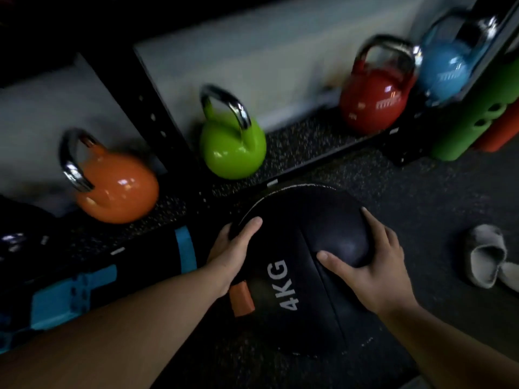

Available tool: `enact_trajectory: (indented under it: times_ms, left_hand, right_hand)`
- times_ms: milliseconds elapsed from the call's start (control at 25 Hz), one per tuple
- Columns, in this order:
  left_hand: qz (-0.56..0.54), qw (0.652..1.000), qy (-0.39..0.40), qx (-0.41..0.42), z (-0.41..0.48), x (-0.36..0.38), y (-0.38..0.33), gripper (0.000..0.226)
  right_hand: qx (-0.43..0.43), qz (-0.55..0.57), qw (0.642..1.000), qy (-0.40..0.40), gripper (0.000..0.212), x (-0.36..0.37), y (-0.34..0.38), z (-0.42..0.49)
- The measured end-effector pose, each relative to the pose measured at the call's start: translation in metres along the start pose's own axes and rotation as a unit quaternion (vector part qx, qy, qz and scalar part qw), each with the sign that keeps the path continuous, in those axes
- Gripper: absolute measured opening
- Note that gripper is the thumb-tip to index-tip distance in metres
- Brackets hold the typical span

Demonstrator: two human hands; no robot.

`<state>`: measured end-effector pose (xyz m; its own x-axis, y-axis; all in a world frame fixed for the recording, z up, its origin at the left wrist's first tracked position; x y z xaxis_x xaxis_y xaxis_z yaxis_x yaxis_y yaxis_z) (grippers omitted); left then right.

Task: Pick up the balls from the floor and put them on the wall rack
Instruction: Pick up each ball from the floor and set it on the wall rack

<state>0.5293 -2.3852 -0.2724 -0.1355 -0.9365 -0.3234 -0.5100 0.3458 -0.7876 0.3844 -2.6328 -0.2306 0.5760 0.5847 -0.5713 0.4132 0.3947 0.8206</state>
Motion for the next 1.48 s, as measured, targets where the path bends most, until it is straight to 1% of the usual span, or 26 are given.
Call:
enact_trajectory:
  times_ms: [80,240,280,400,480,640,720,800,960,1040,1160,1240,1320,1400,1480]
  left_hand:
    - [-0.014,0.999,-0.013,0.04,-0.03,-0.029,-0.065,0.098]
    - [-0.038,0.991,-0.046,0.12,-0.105,-0.101,-0.198,0.099]
    - [-0.052,0.988,-0.053,0.137,-0.128,-0.123,-0.233,0.101]
    - [-0.078,0.975,-0.082,0.191,-0.194,-0.19,-0.329,0.116]
    - [-0.101,0.96,-0.11,0.237,-0.241,-0.238,-0.39,0.11]
    - [-0.128,0.933,-0.145,0.304,-0.331,-0.323,-0.483,0.101]
    - [-0.153,0.913,-0.168,0.339,-0.374,-0.369,-0.52,0.096]
    - [-0.168,0.895,-0.191,0.366,-0.411,-0.411,-0.549,0.099]
    - [-0.177,0.871,-0.236,0.392,-0.466,-0.5,-0.583,0.103]
    - [-0.176,0.861,-0.256,0.402,-0.482,-0.545,-0.595,0.1]
    - [-0.186,0.838,-0.289,0.424,-0.49,-0.61,-0.615,0.094]
    - [-0.193,0.833,-0.289,0.431,-0.476,-0.644,-0.631,0.09]
    - [-0.194,0.841,-0.279,0.421,-0.447,-0.669,-0.653,0.091]
    - [-0.193,0.842,-0.27,0.426,-0.403,-0.686,-0.675,0.091]
    - [-0.195,0.84,-0.254,0.438,-0.348,-0.695,-0.693,0.083]
  right_hand:
    - [-0.032,0.017,0.999,-0.028,0.13,-0.036,0.065,0.0]
    - [-0.107,0.048,0.991,-0.064,0.13,-0.11,0.209,-0.001]
    - [-0.127,0.061,0.987,-0.073,0.131,-0.129,0.25,-0.003]
    - [-0.191,0.096,0.972,-0.096,0.128,-0.183,0.363,-0.014]
    - [-0.234,0.123,0.958,-0.109,0.127,-0.219,0.437,-0.025]
    - [-0.305,0.167,0.931,-0.114,0.127,-0.274,0.566,-0.051]
    - [-0.336,0.193,0.914,-0.116,0.127,-0.294,0.623,-0.068]
    - [-0.358,0.216,0.902,-0.107,0.13,-0.307,0.673,-0.085]
    - [-0.394,0.25,0.881,-0.074,0.125,-0.311,0.766,-0.125]
    - [-0.412,0.268,0.869,-0.06,0.123,-0.304,0.809,-0.144]
    - [-0.426,0.287,0.857,-0.032,0.124,-0.279,0.868,-0.161]
    - [-0.432,0.282,0.856,-0.033,0.127,-0.257,0.904,-0.163]
    - [-0.43,0.275,0.858,-0.052,0.128,-0.231,0.937,-0.149]
    - [-0.426,0.266,0.863,-0.064,0.127,-0.202,0.958,-0.123]
    - [-0.433,0.242,0.864,-0.082,0.122,-0.167,0.973,-0.095]
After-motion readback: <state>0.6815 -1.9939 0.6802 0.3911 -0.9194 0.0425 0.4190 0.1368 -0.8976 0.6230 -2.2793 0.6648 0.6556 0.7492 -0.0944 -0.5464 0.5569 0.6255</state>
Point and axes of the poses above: each hand's wrist, its own z-axis towards the middle knuckle, its own x-axis out of the palm, y = z × x, the point moved 6 cm from there along z, towards the middle knuckle, and after that the axes turned 11 degrees about -y, right-handed, at the moved point
